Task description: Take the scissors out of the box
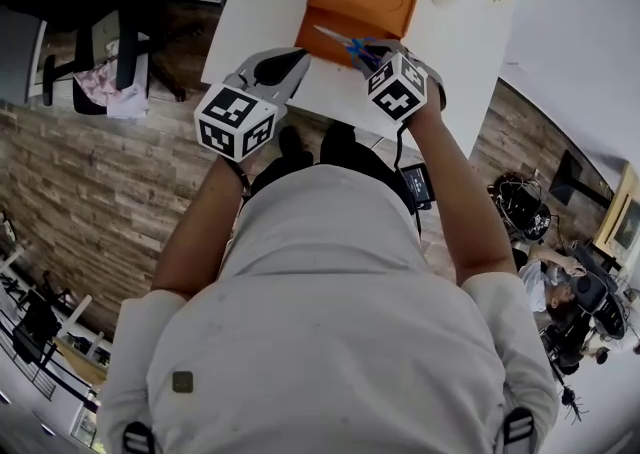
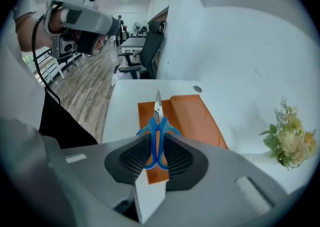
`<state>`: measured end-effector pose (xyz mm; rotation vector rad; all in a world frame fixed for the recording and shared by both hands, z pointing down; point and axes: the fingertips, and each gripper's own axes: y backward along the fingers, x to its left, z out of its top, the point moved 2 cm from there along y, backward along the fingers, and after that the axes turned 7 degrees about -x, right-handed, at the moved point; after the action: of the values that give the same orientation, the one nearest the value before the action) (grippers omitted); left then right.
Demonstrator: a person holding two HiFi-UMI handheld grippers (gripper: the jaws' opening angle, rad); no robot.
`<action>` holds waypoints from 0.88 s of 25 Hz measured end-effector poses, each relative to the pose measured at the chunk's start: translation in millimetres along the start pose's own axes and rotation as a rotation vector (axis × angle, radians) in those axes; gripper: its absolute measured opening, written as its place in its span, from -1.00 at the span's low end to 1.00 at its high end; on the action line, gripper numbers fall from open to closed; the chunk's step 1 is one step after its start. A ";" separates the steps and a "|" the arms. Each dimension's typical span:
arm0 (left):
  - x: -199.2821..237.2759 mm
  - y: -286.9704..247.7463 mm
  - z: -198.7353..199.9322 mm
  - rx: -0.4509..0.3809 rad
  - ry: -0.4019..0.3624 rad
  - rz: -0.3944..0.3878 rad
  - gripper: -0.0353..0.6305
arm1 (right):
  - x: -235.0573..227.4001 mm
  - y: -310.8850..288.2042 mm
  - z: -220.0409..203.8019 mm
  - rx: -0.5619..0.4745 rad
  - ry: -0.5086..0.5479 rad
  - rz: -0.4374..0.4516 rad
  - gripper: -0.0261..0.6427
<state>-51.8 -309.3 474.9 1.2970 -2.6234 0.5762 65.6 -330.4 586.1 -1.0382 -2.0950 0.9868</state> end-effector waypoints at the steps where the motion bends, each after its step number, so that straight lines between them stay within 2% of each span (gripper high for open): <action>1: -2.1 2.6 2.7 -0.004 -0.007 -0.003 -0.88 | 0.0 6.4 4.5 -0.021 -0.010 -0.013 -0.63; 15: -32.0 38.3 52.6 -0.094 -0.118 -0.064 -0.88 | 11.1 117.8 83.9 -0.394 -0.126 -0.239 -0.63; 22: -38.0 61.6 72.5 -0.138 -0.163 -0.077 -0.88 | 25.3 161.0 102.6 -0.569 -0.248 -0.294 -0.63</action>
<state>-75.2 -277.1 380.4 1.4493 -2.6706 0.2827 38.3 -277.9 402.8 -0.8494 -2.7282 0.3911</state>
